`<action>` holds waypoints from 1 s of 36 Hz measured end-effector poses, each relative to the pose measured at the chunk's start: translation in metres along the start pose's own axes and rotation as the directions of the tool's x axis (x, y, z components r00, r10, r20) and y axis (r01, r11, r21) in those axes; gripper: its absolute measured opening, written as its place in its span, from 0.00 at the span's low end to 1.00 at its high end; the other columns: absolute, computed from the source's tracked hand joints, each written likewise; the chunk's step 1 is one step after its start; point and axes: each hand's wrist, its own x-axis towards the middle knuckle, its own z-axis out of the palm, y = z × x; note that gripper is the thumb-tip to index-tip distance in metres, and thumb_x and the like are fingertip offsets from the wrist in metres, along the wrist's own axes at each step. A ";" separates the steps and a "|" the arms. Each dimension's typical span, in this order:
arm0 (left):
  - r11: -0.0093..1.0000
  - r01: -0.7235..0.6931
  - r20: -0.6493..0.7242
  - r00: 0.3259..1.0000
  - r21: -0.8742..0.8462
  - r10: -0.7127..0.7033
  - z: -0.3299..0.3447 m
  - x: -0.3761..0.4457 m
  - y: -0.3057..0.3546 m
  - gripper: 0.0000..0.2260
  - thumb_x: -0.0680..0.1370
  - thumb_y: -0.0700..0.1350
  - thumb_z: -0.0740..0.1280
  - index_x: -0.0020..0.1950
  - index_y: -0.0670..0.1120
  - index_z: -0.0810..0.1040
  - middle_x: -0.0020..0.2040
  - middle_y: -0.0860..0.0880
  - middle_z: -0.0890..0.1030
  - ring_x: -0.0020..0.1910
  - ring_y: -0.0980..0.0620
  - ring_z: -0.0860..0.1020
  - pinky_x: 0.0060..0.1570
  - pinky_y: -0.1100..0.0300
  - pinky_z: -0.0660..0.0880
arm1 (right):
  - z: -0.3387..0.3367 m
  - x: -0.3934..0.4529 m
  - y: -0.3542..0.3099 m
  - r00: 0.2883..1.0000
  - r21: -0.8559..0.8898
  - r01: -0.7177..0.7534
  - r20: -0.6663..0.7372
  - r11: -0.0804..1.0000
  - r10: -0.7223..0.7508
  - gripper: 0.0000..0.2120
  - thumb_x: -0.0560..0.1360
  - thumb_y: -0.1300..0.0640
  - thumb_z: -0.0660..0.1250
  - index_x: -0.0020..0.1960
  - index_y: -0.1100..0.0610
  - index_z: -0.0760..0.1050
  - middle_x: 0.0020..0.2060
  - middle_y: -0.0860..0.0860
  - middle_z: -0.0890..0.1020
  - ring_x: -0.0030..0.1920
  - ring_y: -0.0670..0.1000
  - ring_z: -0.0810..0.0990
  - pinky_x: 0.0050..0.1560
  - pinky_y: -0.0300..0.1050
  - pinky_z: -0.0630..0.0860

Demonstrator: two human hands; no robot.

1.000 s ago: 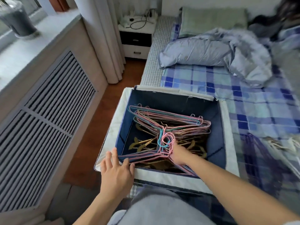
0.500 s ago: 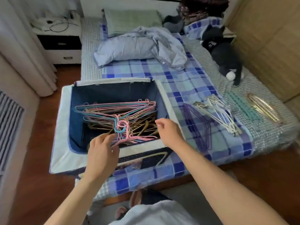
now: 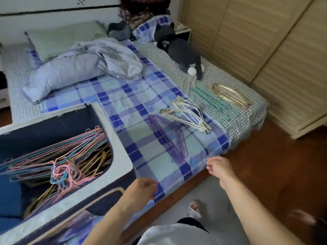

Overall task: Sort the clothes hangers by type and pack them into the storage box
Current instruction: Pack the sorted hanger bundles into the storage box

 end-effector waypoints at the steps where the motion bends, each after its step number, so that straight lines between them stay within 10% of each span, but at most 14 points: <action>1: 0.999 0.025 -0.023 0.999 -0.025 -0.026 0.012 0.014 0.007 0.11 0.80 0.38 0.63 0.44 0.48 0.82 0.45 0.42 0.86 0.41 0.47 0.83 0.48 0.51 0.80 | -0.005 0.011 -0.003 1.000 -0.003 0.003 0.018 1.000 -0.003 0.06 0.75 0.70 0.66 0.49 0.68 0.81 0.32 0.58 0.79 0.31 0.52 0.75 0.35 0.43 0.71; 7: 0.956 0.138 -0.017 0.989 -0.257 -0.148 0.098 0.085 0.066 0.08 0.78 0.43 0.67 0.47 0.40 0.83 0.40 0.43 0.83 0.37 0.46 0.79 0.43 0.52 0.76 | -0.043 0.087 -0.025 0.974 -0.051 -0.035 0.222 0.998 0.046 0.06 0.78 0.67 0.65 0.48 0.61 0.80 0.35 0.54 0.81 0.31 0.49 0.77 0.34 0.38 0.76; 22: 0.954 0.299 -0.087 0.950 -0.036 -0.301 0.144 0.268 0.112 0.12 0.75 0.47 0.66 0.34 0.43 0.76 0.32 0.45 0.76 0.33 0.48 0.74 0.35 0.57 0.72 | -0.034 0.221 -0.100 0.934 -0.144 -0.098 0.328 0.985 0.141 0.07 0.79 0.64 0.64 0.45 0.58 0.79 0.38 0.56 0.82 0.36 0.53 0.79 0.41 0.45 0.77; 25: 0.944 0.326 -0.131 0.935 -0.045 -0.329 0.140 0.349 0.110 0.08 0.79 0.45 0.67 0.47 0.40 0.78 0.44 0.40 0.79 0.44 0.44 0.77 0.44 0.53 0.73 | -0.010 0.241 -0.102 0.940 -0.209 -0.110 0.295 0.972 0.170 0.08 0.78 0.64 0.64 0.44 0.57 0.80 0.39 0.59 0.84 0.38 0.54 0.80 0.45 0.51 0.79; 30: 0.918 0.396 -0.227 0.891 -0.033 -0.393 0.149 0.446 0.101 0.34 0.79 0.56 0.68 0.77 0.41 0.58 0.73 0.36 0.66 0.71 0.37 0.67 0.67 0.42 0.70 | 0.020 0.259 -0.105 0.916 -0.417 -0.034 0.351 0.908 0.195 0.09 0.79 0.63 0.62 0.44 0.58 0.80 0.41 0.57 0.84 0.38 0.52 0.81 0.47 0.51 0.79; 36: 0.843 0.537 -0.377 0.786 0.023 -0.490 0.152 0.517 0.102 0.46 0.72 0.66 0.72 0.79 0.46 0.53 0.75 0.38 0.62 0.74 0.36 0.62 0.71 0.44 0.61 | 0.015 0.299 -0.115 0.917 -0.559 0.071 0.362 0.826 0.166 0.12 0.80 0.60 0.62 0.42 0.54 0.81 0.39 0.51 0.85 0.41 0.53 0.85 0.53 0.58 0.82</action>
